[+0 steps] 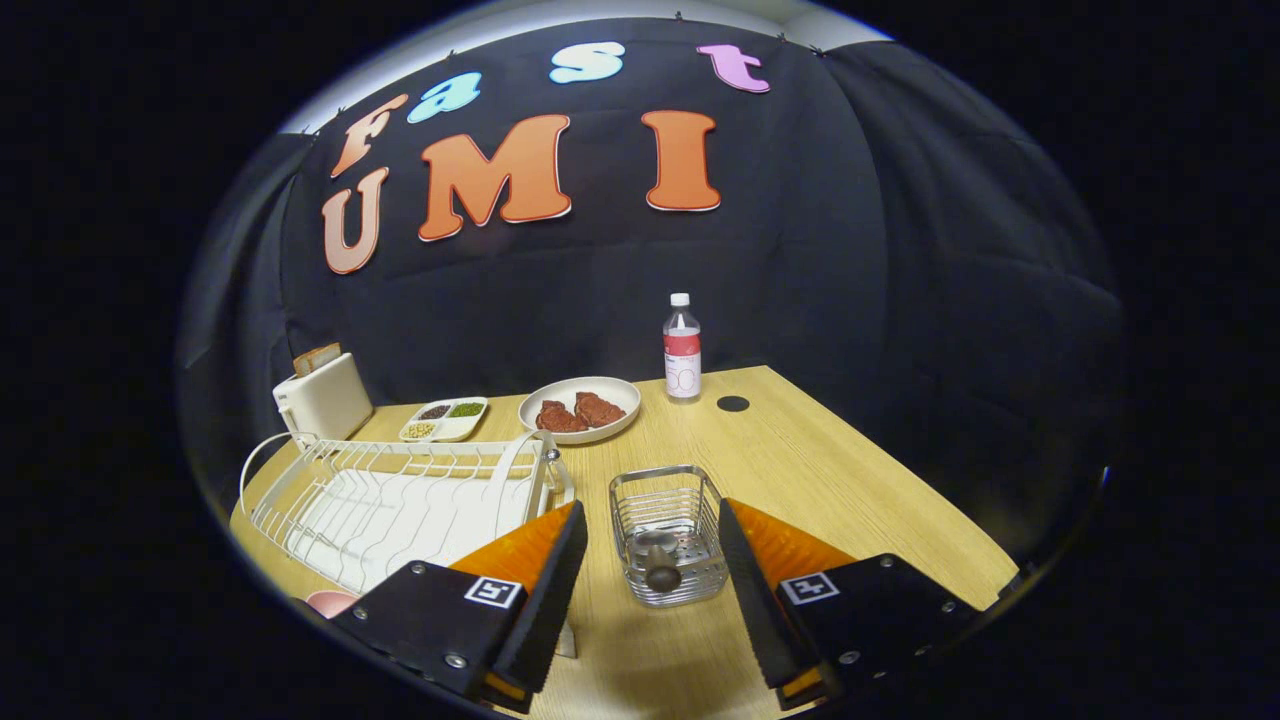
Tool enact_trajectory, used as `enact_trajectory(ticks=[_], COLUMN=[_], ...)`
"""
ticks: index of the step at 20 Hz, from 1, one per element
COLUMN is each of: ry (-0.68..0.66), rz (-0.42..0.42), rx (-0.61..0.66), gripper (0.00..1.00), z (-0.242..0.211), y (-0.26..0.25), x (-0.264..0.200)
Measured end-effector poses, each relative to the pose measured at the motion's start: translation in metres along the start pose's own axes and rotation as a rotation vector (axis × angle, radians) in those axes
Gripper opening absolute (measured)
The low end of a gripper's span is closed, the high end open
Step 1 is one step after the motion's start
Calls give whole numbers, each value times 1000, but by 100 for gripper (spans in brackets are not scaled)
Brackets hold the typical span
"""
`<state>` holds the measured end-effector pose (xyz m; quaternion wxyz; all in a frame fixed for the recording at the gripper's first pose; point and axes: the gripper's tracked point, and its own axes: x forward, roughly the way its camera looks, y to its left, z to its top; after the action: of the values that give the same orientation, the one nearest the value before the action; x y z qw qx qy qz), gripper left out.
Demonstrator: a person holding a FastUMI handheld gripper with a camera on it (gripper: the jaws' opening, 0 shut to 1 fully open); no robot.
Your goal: Take the plate from the dish rack, then take the spoon from the basket and place it into the plate.
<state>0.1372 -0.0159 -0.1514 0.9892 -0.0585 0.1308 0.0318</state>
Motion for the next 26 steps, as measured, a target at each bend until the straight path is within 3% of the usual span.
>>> enact_trajectory(ticks=[3, 4, 6, 8, 12, 26], ry=[18, 24, 26, 25, -9, -95], rz=[-1, -1, -1, 8, 4, -48], rx=[-12, -6, 2, -2, -47, -51], gripper=[58, 45, 28, 16, 8, 8], z=[-7, -10, -12, -12, 1, 47], y=[-2, -4, -6, -5, -6, -10], x=[7, 7, 9, 9, 2, -79])
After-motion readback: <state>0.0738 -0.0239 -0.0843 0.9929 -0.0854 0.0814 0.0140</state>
